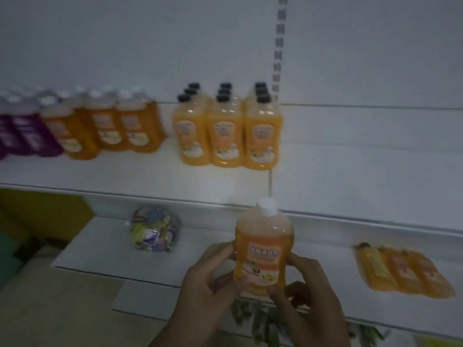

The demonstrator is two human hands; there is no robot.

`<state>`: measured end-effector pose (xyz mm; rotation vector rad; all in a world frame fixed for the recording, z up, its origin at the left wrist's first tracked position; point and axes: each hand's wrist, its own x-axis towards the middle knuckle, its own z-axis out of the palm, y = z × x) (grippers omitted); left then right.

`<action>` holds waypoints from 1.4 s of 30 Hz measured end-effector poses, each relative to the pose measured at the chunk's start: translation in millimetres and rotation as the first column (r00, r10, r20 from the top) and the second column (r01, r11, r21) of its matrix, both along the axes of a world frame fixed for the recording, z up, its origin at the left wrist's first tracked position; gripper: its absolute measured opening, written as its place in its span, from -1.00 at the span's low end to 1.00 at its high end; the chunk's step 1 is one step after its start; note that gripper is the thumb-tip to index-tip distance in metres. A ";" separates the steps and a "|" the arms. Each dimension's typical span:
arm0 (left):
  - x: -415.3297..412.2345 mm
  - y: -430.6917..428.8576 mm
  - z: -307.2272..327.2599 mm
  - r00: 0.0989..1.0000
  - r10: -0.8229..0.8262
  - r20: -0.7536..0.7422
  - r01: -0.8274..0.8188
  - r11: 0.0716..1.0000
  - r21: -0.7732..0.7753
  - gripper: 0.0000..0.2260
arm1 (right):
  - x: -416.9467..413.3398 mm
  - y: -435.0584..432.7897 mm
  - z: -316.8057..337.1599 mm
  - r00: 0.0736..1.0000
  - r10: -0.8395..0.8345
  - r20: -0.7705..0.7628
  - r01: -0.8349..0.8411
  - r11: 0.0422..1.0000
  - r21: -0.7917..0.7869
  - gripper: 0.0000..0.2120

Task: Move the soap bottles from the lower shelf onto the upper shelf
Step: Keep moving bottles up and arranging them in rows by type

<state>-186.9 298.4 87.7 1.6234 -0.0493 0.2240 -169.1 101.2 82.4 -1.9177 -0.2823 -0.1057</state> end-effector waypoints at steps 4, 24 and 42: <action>-15.4 65.0 36.0 0.974 0.196 0.110 -0.199 0.980 0.013 -0.55 | 12.2 77.6 42.5 0.985 0.125 0.119 -0.122 0.992 -0.031 -0.41; 118.3 355.7 85.3 0.880 0.425 0.213 -0.476 0.786 0.396 -0.70 | 173.1 395.6 98.6 0.932 0.319 0.174 -0.288 0.940 -0.184 -0.74; 127.4 368.5 91.3 0.921 0.351 0.166 -0.388 0.815 0.430 -0.70 | 201.8 447.6 81.3 0.967 0.187 0.174 -0.168 0.979 -0.115 -0.83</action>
